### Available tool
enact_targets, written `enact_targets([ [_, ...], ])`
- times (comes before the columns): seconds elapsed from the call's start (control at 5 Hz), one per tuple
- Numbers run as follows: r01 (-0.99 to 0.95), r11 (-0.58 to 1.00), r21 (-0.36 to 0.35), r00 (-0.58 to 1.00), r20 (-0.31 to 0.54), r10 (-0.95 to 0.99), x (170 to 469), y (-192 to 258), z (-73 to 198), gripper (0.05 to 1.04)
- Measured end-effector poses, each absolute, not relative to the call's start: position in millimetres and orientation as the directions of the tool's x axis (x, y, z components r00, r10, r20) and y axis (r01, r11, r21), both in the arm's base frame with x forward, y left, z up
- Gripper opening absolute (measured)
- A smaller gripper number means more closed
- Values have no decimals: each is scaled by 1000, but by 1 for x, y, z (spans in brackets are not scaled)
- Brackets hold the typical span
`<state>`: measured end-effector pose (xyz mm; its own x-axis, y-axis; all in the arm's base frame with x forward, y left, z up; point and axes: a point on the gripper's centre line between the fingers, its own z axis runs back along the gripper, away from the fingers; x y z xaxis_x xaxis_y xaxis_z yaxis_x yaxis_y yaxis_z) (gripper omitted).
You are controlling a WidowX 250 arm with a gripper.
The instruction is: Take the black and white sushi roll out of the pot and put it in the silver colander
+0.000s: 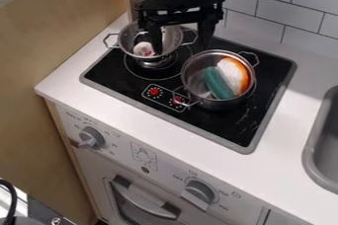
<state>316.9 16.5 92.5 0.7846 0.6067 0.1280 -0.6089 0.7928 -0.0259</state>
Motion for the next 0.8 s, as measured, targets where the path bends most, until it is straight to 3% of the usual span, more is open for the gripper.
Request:
enact_targets([
  [0.4,-503,863,38,857,151,493,287,14,104,999],
  [0.8,-469,881,57,873,178,453,260,8,115,999],
])
